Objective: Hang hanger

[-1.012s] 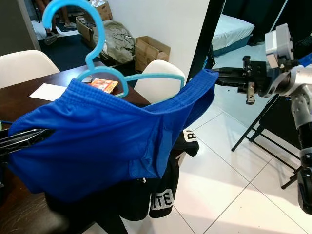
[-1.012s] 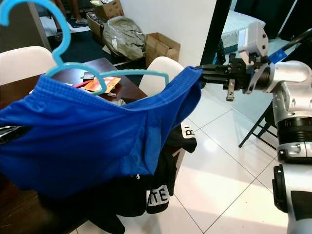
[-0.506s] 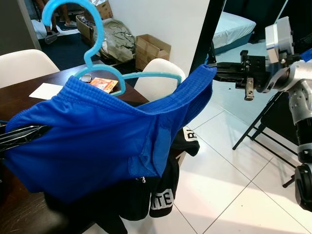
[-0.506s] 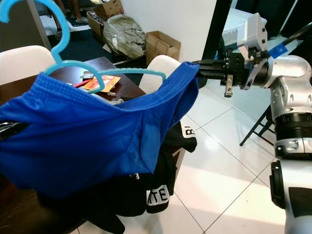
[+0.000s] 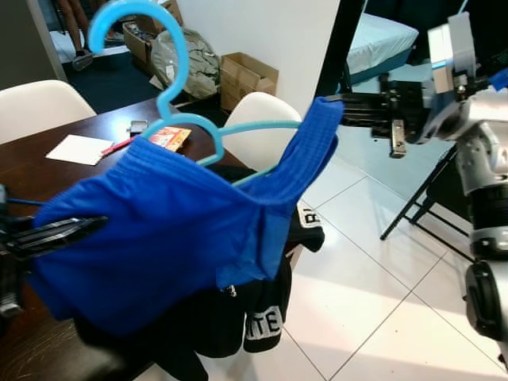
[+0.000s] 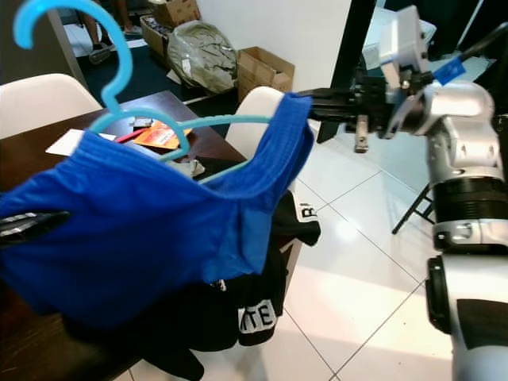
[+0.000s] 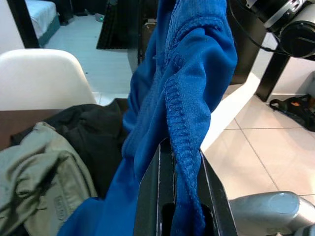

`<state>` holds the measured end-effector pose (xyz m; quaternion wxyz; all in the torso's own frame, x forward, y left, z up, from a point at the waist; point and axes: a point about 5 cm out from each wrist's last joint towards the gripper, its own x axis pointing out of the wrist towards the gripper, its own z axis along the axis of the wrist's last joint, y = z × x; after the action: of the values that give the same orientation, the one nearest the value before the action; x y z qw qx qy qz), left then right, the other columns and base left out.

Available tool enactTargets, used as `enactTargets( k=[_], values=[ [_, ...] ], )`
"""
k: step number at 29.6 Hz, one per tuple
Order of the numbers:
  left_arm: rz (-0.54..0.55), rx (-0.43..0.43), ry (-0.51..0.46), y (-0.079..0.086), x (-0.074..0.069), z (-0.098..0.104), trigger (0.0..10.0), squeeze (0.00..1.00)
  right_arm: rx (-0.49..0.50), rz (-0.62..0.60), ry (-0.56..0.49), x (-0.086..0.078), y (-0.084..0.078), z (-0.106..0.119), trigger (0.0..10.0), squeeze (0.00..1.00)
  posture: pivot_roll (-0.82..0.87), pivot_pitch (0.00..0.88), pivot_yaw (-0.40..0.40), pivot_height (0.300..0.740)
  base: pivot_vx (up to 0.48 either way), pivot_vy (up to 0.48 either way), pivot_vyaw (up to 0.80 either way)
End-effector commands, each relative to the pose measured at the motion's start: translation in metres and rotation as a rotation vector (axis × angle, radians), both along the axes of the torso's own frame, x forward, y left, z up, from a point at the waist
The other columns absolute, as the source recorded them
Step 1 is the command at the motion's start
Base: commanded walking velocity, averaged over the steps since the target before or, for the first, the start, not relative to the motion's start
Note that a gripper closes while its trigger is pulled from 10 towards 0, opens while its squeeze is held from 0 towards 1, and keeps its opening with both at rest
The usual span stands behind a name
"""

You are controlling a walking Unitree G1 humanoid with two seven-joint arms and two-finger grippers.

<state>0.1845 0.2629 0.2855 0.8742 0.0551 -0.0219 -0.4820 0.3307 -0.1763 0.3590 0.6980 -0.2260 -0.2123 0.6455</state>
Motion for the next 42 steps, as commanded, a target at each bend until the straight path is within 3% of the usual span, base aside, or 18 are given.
enactTargets(
  k=[1, 3, 4, 5, 6, 11, 22, 27, 28, 29, 30, 31, 34, 35, 42],
  values=[
    [-0.038, -0.01, 0.008, -0.006, -0.001, -0.003, 10.0, 0.0, -0.009, 0.108, -0.001, -0.008, 0.016, 0.003, 0.0, 0.0, 0.05, 0.063, -0.056, 0.74, 0.0, 0.0, 0.0],
    [-0.038, -0.01, 0.008, -0.006, -0.001, -0.003, 10.0, 0.0, -0.009, 0.108, -0.001, -0.008, 0.016, 0.003, 0.0, 0.0, 0.05, 0.063, -0.056, 0.74, 0.0, 0.0, 0.0],
    [-0.041, -0.013, 0.009, -0.006, 0.0, -0.003, 10.0, 0.0, -0.04, 0.203, 0.018, -0.016, 0.031, -0.003, 0.0, 0.0, 0.06, 0.058, -0.054, 0.74, 0.0, 0.0, 0.0],
    [-0.041, -0.013, 0.009, -0.006, 0.0, -0.003, 10.0, 0.0, -0.04, 0.203, 0.018, -0.016, 0.031, -0.003, 0.0, 0.0, 0.06, 0.058, -0.054, 0.74, 0.0, 0.0, 0.0],
    [-0.046, -0.01, 0.011, -0.007, 0.001, -0.004, 10.0, 0.0, -0.061, 0.275, 0.028, -0.021, 0.043, -0.006, 0.0, 0.0, 0.06, 0.054, -0.051, 0.74, 0.0, 0.0, 0.0],
    [-0.048, -0.009, 0.015, -0.007, 0.002, -0.004, 10.0, 0.0, -0.059, 0.375, 0.02, -0.028, 0.058, 0.001, 0.0, 0.0, 0.06, 0.048, -0.054, 0.74, 0.0, 0.0, 0.0],
    [-0.039, -0.014, 0.014, -0.011, 0.005, -0.007, 10.0, 0.0, -0.041, 0.472, 0.005, -0.045, 0.073, 0.006, 0.0, 0.0, 0.06, 0.053, -0.049, 0.74, 0.0, 0.0, 0.0],
    [-0.035, -0.016, 0.011, -0.011, 0.007, -0.007, 10.0, 0.0, -0.049, 0.45, -0.009, -0.047, 0.075, 0.004, 0.0, 0.0, 0.06, 0.056, -0.048, 0.74, 0.0, 0.0, 0.0],
    [-0.028, -0.018, 0.005, -0.011, 0.008, -0.007, 10.0, 0.0, -0.054, 0.414, -0.013, -0.045, 0.076, 0.002, 2.9, 0.0, 0.06, 0.056, -0.048, 0.74, 0.0, 0.0, 0.0],
    [-0.028, -0.018, 0.005, -0.011, 0.008, -0.007, 10.0, 0.0, -0.054, 0.414, -0.013, -0.045, 0.076, 0.002, 2.9, 0.0, 0.06, 0.056, -0.048, 0.74, 0.0, 0.0, 0.0],
    [-0.008, -0.023, -0.01, -0.01, 0.01, -0.007, 10.0, 0.0, -0.048, 0.343, -0.019, -0.038, 0.075, 0.0, 10.0, 0.0, 0.06, 0.06, -0.05, 0.74, 0.0, 0.0, 0.0],
    [0.016, -0.028, -0.026, -0.01, 0.012, -0.006, 10.0, 0.0, -0.05, 0.276, -0.023, -0.032, 0.074, -0.001, 10.0, 0.0, 0.06, 0.062, -0.051, 0.74, 0.0, 0.0, 0.0],
    [0.032, -0.031, -0.037, -0.01, 0.014, -0.005, 10.0, 0.0, -0.051, 0.235, -0.023, -0.029, 0.072, -0.002, 10.0, 0.0, 0.06, 0.062, -0.051, 0.74, 0.0, 0.0, 0.0],
    [0.062, -0.035, -0.053, -0.009, 0.016, -0.005, 10.0, 0.0, -0.054, 0.181, -0.024, -0.023, 0.069, -0.003, 10.0, 1.0, 0.06, 0.063, -0.051, 0.74, 0.0, 0.0, 0.0],
    [0.235, -0.069, -0.152, -0.004, 0.03, -0.002, 10.0, 0.0, -0.095, -0.03, -0.078, -0.004, 0.055, -0.01, 10.0, 1.0, 0.06, 0.067, -0.059, 0.74, 0.0, 0.0, 0.0]
  ],
)
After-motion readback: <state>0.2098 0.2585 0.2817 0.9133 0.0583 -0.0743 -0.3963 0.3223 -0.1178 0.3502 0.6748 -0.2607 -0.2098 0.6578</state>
